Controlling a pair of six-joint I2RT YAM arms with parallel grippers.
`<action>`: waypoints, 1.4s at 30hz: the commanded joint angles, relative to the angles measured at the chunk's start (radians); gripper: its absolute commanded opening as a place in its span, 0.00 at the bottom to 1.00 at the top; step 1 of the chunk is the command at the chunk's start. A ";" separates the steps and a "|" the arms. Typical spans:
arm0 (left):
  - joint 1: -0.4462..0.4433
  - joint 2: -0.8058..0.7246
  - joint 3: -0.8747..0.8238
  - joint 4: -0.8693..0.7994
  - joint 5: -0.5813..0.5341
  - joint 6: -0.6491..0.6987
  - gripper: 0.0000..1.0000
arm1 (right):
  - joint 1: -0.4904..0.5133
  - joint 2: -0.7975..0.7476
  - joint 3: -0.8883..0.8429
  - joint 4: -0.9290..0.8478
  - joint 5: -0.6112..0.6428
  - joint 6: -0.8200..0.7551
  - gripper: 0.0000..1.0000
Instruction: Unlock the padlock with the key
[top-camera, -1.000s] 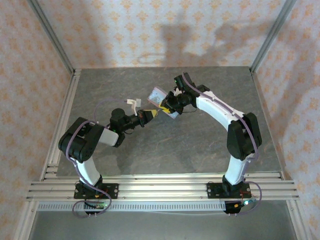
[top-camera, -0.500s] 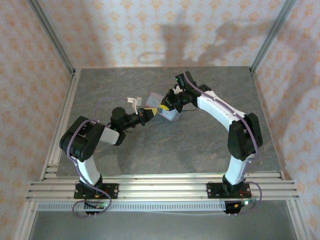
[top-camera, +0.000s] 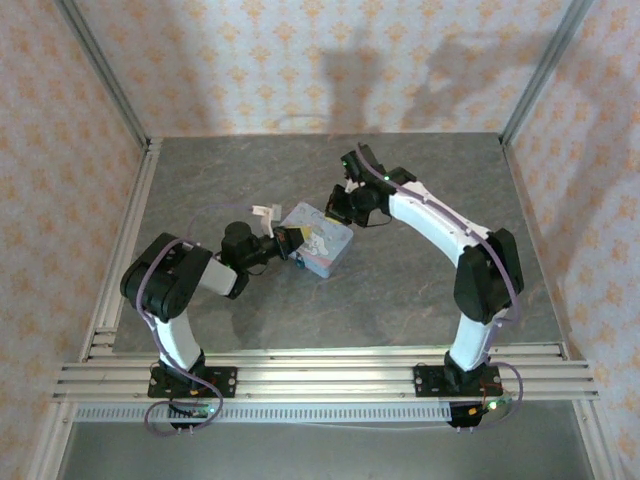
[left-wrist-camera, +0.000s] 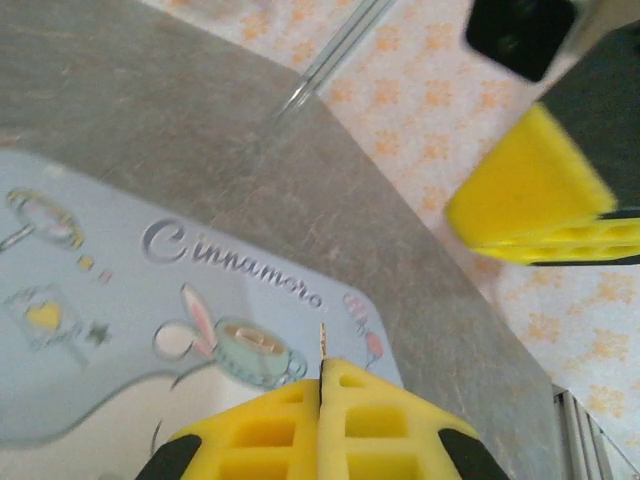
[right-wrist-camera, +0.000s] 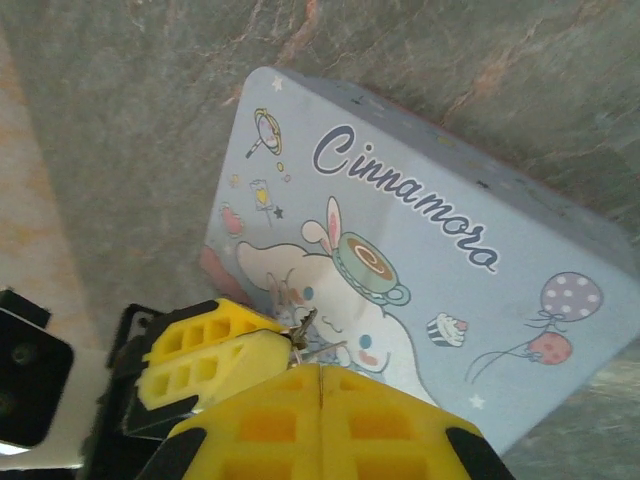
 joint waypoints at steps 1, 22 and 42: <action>0.018 -0.139 -0.027 -0.152 -0.070 0.110 0.00 | 0.102 -0.046 0.033 -0.104 0.245 -0.150 0.05; 0.154 -0.771 -0.089 -1.002 -0.369 0.231 0.00 | 0.414 0.191 -0.036 -0.031 0.522 -0.141 0.16; 0.153 -0.773 -0.125 -0.984 -0.312 0.217 0.00 | 0.269 0.090 -0.319 0.322 0.525 -0.144 0.53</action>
